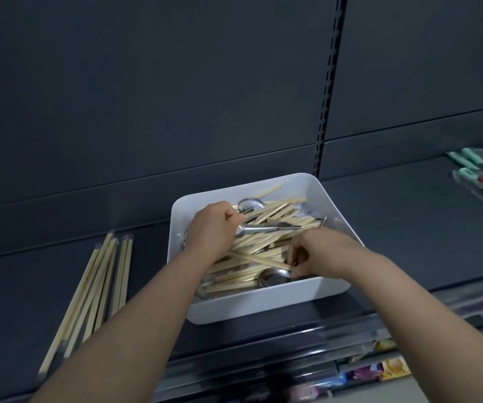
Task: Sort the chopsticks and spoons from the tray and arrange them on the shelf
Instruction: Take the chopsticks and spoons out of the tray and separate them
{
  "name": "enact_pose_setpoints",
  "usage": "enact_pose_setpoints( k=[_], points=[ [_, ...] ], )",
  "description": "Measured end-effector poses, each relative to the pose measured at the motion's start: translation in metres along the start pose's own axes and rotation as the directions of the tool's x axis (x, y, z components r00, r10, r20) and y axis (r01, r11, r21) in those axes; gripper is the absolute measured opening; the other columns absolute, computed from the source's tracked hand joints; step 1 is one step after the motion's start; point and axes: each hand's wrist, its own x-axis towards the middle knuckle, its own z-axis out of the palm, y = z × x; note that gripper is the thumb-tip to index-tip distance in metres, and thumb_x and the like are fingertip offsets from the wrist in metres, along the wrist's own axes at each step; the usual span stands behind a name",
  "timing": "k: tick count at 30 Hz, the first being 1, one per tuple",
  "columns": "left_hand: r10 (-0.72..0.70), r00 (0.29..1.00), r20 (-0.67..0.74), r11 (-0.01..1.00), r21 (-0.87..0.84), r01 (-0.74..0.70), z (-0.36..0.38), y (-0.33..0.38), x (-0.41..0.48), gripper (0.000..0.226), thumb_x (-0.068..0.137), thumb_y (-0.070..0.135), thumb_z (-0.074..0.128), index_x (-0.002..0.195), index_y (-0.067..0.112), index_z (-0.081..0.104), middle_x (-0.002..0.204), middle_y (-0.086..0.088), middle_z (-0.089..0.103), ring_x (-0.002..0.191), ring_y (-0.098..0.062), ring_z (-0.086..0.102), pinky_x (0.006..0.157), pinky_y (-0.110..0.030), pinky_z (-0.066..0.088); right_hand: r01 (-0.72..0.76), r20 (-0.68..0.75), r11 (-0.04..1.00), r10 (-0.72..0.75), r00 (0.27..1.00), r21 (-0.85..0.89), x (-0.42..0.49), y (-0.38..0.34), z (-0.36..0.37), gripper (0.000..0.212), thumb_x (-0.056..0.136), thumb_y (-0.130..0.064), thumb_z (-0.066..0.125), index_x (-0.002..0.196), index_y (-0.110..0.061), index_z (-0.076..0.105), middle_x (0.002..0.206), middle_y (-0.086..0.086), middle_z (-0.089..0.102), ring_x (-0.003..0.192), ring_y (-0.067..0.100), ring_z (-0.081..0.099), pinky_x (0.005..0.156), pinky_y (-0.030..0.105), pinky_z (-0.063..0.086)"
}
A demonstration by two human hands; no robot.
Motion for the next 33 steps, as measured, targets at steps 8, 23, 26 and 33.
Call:
enact_pose_setpoints(
  k=[8,23,26,33],
  points=[
    [-0.005,0.99,-0.143,0.96,-0.277,-0.035,-0.002,-0.006,-0.003,0.014,0.093,0.026,0.059,0.084,0.018,0.067,0.08,0.008,0.066,0.081,-0.019,0.063,0.079,-0.039,0.054,-0.053,-0.013,0.994,0.051,0.999,-0.1,-0.005,-0.004,-0.007,0.015,0.078,-0.036,0.074,0.089,-0.033,0.064,0.091,-0.016,0.061,0.098,0.011,0.058,0.074,0.022,0.038],
    [-0.082,0.995,-0.05,0.978,-0.199,0.07,-0.023,-0.037,0.002,0.019,0.092,0.02,0.059,0.076,0.029,0.066,0.081,0.013,0.068,0.073,-0.021,0.069,0.078,-0.04,0.057,-0.091,-0.464,0.93,0.26,0.847,0.356,0.026,-0.017,-0.017,0.02,0.098,-0.02,0.045,0.108,-0.016,0.062,0.089,0.006,0.069,0.083,0.026,0.062,0.066,0.033,0.049],
    [-0.1,0.994,0.051,0.982,-0.155,0.107,-0.023,-0.039,-0.001,0.017,0.092,0.019,0.063,0.078,0.027,0.069,0.085,0.011,0.07,0.072,-0.018,0.07,0.078,-0.039,0.059,-0.125,-0.405,0.941,0.252,0.879,0.313,0.032,-0.019,-0.012,0.019,0.096,-0.019,0.046,0.102,-0.015,0.064,0.09,0.007,0.068,0.085,0.03,0.06,0.065,0.031,0.043],
    [-0.02,0.995,-0.097,0.997,0.073,0.027,-0.027,-0.037,-0.001,0.006,0.089,0.021,0.064,0.087,0.023,0.07,0.088,0.006,0.071,0.078,-0.017,0.066,0.076,-0.036,0.056,-0.08,-0.354,0.965,0.167,0.92,0.249,0.038,-0.032,0.0,0.015,0.097,-0.023,0.048,0.099,-0.022,0.062,0.084,-0.001,0.056,0.089,0.028,0.056,0.067,0.031,0.037]
  ],
)
